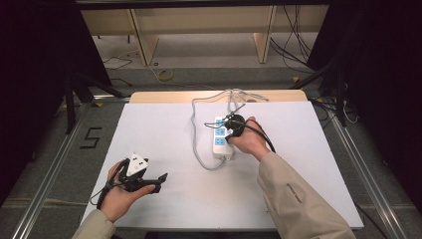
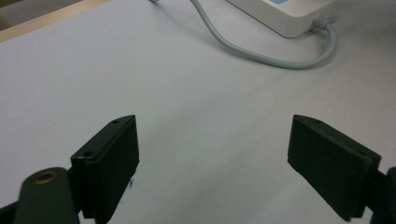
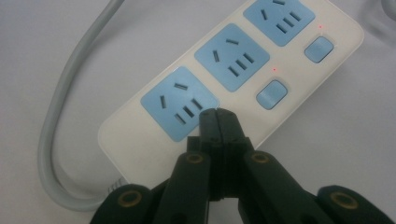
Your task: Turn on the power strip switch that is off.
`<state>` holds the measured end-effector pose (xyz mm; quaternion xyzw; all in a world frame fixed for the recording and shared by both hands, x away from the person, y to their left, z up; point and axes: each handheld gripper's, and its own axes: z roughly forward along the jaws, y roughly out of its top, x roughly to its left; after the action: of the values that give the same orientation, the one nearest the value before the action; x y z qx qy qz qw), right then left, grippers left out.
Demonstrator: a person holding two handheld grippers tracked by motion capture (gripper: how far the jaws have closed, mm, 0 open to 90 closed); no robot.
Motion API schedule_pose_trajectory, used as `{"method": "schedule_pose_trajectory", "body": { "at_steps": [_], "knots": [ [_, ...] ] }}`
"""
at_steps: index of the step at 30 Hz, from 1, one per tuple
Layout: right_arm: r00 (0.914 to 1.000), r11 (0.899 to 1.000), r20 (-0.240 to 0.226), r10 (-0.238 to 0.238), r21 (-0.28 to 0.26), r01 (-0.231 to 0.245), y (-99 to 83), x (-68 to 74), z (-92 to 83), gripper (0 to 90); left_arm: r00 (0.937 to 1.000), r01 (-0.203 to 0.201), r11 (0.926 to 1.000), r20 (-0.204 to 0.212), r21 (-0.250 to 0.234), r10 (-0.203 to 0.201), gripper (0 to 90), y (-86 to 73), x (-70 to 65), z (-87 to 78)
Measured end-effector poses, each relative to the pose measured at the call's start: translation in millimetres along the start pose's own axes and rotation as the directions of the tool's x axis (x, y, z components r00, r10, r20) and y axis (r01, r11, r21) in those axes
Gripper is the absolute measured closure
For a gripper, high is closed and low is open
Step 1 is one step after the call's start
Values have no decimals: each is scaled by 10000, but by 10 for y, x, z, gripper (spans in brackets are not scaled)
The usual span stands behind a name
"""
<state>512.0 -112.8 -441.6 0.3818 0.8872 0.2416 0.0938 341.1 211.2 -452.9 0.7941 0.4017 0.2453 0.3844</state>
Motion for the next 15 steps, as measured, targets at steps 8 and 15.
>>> {"method": "schedule_pose_trajectory", "body": {
  "at_steps": [8,15],
  "knots": [
    [9999,10000,-121,-12,-9,12,-9,12,13,900,10000,29,10000,17,-3,-29,161,-2,2,2],
    [9999,10000,-157,-1,7,1,-7,6,12,900,10000,19,10000,12,-7,-19,161,0,1,1]
  ]
}}
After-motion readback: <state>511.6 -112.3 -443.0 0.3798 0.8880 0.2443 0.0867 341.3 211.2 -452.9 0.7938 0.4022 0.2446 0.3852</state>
